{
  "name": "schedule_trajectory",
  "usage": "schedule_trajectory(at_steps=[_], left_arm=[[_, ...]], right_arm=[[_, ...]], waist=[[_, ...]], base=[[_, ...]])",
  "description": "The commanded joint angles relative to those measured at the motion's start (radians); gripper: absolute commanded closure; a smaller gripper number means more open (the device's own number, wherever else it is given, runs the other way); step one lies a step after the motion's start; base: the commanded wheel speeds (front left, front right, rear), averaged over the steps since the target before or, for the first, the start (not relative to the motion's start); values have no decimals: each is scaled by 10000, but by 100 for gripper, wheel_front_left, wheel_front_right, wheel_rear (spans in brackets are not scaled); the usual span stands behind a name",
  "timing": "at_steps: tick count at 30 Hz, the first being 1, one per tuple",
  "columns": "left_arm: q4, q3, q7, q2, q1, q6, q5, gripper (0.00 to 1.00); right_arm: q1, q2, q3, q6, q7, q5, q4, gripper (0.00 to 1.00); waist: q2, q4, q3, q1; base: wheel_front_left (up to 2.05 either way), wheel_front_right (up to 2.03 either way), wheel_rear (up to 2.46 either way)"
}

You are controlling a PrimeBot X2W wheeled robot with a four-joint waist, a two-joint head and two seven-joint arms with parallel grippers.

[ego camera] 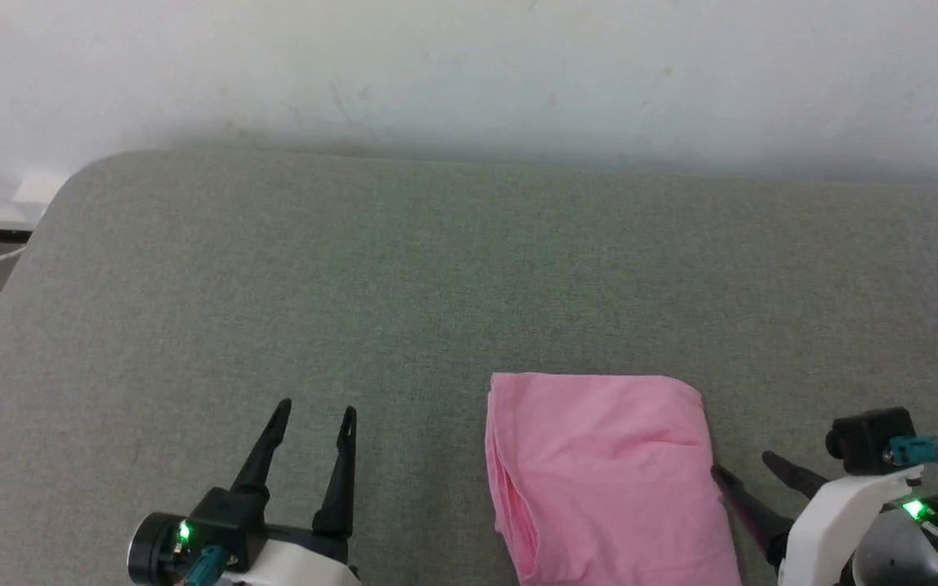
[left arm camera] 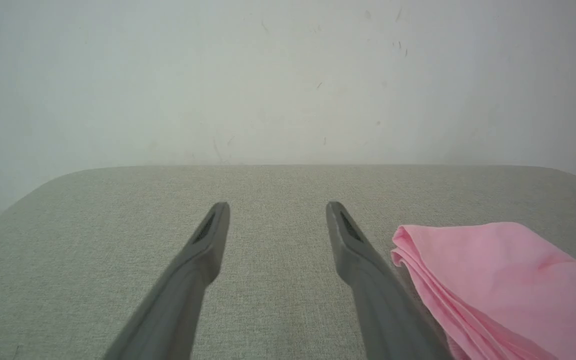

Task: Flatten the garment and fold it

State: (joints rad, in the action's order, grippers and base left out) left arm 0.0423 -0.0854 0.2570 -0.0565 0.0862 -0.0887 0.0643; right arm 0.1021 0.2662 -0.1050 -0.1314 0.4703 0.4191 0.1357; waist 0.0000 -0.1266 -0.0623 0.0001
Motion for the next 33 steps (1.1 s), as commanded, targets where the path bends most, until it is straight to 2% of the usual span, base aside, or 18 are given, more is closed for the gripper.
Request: schedule_trajectory(at_steps=[1, 6, 9, 15, 21, 22, 23, 29, 33], left_arm=[[6, -71, 47, 35, -235, -90, -61, 0], [-8, -230, 47, 42, -464, -104, -82, 0], [53, -341, 47, 45, -561, -122, -80, 0], [102, -506, 47, 50, -698, -124, -96, 0], [158, -613, 47, 54, -753, -92, -83, 0], [170, -622, 47, 55, -752, -81, -81, 0], [183, -630, 47, 55, -752, -69, -80, 0], [221, -605, 47, 57, -686, 12, -57, 0], [196, -627, 47, 57, -595, 7, -78, 0]], right_arm=[[-190, 56, 1, 7, 586, 453, 9, 0], [-532, -133, 194, 7, 2067, 1528, -424, 0], [-726, -383, 343, 7, 2593, 1898, -860, 0], [-1049, -504, 388, 7, 3103, 1248, -1929, 0], [-1227, -660, -152, 7, 2968, 683, -2728, 0], [-1238, -686, -230, 7, 2908, 641, -2830, 54], [-1250, -707, -307, 7, 2865, 603, -2926, 100], [-1485, -475, -787, 7, 2251, 247, -3140, 100], [-1871, 112, -1365, 7, 1616, -469, -2773, 100]], waist=[[0, -299, -284, -1], [0, -675, -607, -1], [0, -907, -706, -1], [0, -1282, -886, -1], [0, -1469, -898, -1], [0, -1477, -887, -1], [0, -1477, -874, -1], [0, -1299, -628, -1], [0, -978, -360, -1]], base=[[0, 0, 0], [0, 0, 0], [0, 0, 0], [0, 0, 0], [0, 0, 0], [0, 0, 0], [0, 0, 0], [0, 0, 0], [0, 0, 0]])
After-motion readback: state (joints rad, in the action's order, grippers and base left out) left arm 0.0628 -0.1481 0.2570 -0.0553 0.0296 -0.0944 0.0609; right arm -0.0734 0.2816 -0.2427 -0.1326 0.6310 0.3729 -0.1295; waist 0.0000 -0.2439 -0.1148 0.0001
